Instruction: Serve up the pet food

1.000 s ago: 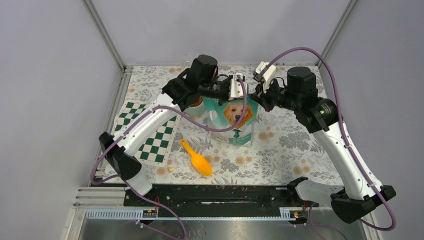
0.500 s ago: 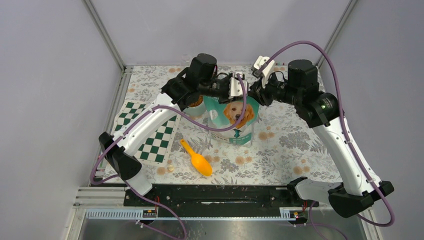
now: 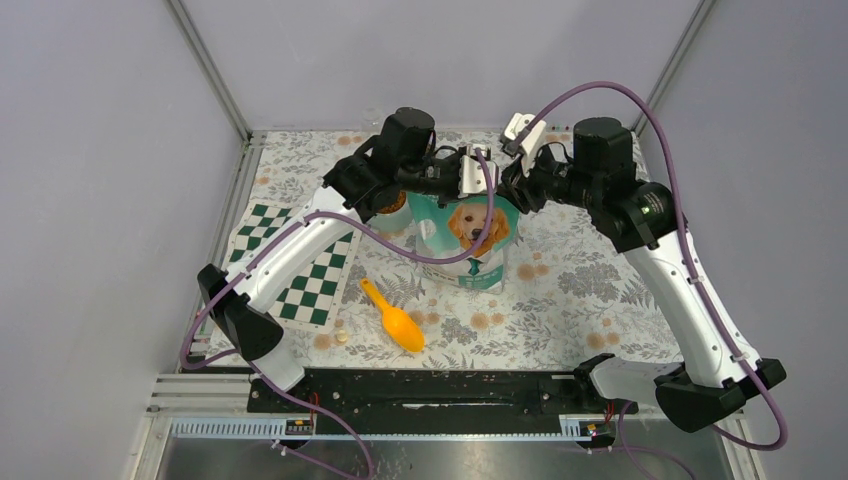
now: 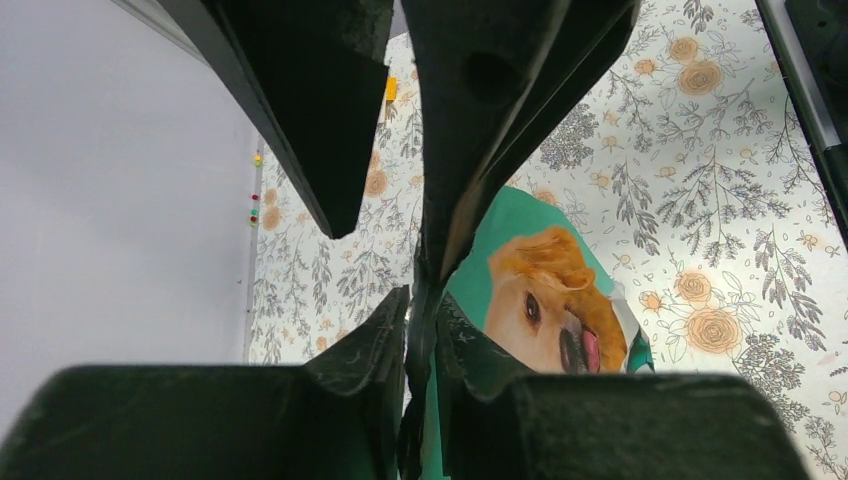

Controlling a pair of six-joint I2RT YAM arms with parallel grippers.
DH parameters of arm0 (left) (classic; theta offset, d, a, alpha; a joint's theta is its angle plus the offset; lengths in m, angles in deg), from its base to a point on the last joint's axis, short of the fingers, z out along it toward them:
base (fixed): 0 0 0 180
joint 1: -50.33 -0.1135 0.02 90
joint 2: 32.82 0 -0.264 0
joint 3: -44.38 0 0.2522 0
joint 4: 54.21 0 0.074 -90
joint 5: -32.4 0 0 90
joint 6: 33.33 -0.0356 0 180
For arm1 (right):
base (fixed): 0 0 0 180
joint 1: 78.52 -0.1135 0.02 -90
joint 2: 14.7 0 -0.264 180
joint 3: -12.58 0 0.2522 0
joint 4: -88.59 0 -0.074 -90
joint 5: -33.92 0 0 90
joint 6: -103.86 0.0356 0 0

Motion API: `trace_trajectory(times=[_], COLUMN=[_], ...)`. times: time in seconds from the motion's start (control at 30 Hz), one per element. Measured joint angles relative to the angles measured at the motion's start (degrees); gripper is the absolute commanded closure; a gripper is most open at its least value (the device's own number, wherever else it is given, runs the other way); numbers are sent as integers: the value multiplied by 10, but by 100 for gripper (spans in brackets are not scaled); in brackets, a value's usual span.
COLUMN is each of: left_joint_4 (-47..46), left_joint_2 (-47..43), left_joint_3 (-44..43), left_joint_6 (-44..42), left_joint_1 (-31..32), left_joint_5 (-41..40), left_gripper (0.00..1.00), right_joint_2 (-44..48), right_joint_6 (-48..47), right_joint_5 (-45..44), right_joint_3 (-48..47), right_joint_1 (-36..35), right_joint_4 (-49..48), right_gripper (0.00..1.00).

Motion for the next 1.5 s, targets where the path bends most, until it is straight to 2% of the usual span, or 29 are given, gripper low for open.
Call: trace_trajectory(times=[0.27, 0.5, 0.63, 0.73, 0.87, 0.93, 1.0, 1.1, 1.27, 1.37, 1.43, 1.5], left_joint_4=[0, 0, 2, 2, 2, 2, 2, 1, 0, -1, -3, -3], left_joint_2=[0, 0, 0, 0, 0, 0, 0, 0, 0, 0, 1, 3], left_joint_3=[0, -1, -2, -2, -2, -2, -2, -2, -2, -2, -2, -3], left_joint_6=[0, 1, 2, 2, 3, 4, 5, 5, 7, 10, 13, 16], left_joint_1=[0, 0, 0, 0, 0, 0, -1, -2, -2, -1, -1, -1], left_joint_5=[-4, -12, -12, -12, -12, -11, -7, -5, 2, 5, 8, 10], left_gripper=[100, 100, 100, 95, 93, 90, 87, 78, 79, 84, 100, 100], right_joint_2=[0, 0, -4, -15, -35, -42, -45, -47, -39, -18, -5, 8], right_joint_6=[17, 21, 11, -5, -24, -29, -33, -36, -37, -29, -17, -5], right_joint_5=[-9, -9, -10, -11, -12, -10, -10, -9, -10, -12, -12, -15], right_joint_3=[-32, -40, -40, -40, -40, -40, -40, -41, -29, -1, 17, 37], right_joint_1=[0, 0, 0, 0, 0, 0, 0, 0, 0, 0, 0, 0], right_joint_4=[27, 65, 82, 85, 84, 80, 75, 74, 62, 37, 20, 0], right_gripper=[45, 47, 54, 62, 70, 81, 99, 100, 100, 100, 100, 100])
